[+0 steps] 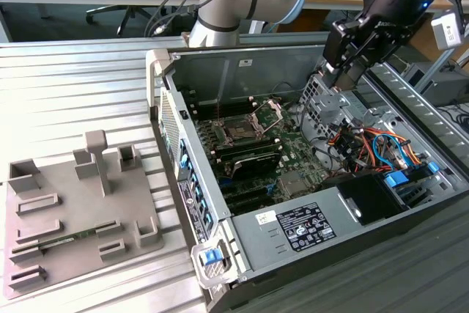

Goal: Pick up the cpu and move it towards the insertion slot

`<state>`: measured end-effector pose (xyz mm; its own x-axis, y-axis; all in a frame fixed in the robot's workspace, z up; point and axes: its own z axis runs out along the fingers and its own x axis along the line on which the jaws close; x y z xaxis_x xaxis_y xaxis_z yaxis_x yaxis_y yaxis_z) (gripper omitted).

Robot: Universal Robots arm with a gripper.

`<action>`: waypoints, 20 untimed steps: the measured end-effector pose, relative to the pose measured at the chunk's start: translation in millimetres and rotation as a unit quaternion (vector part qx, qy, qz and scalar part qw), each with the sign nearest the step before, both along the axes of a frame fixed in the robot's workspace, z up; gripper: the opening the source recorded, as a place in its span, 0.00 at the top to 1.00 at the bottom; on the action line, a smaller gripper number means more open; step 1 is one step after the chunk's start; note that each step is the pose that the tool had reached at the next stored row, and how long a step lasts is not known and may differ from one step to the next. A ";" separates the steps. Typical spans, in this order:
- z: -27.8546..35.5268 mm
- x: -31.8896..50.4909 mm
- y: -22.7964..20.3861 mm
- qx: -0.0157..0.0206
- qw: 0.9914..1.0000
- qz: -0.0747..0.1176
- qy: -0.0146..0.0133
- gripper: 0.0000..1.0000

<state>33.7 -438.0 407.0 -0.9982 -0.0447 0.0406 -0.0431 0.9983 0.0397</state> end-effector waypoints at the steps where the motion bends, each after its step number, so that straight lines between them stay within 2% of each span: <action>1: -0.2 -0.5 0.1 0.000 1.000 0.000 0.000 0.45; 20: -4.6 -10.6 1.3 0.000 1.000 0.000 0.000 0.45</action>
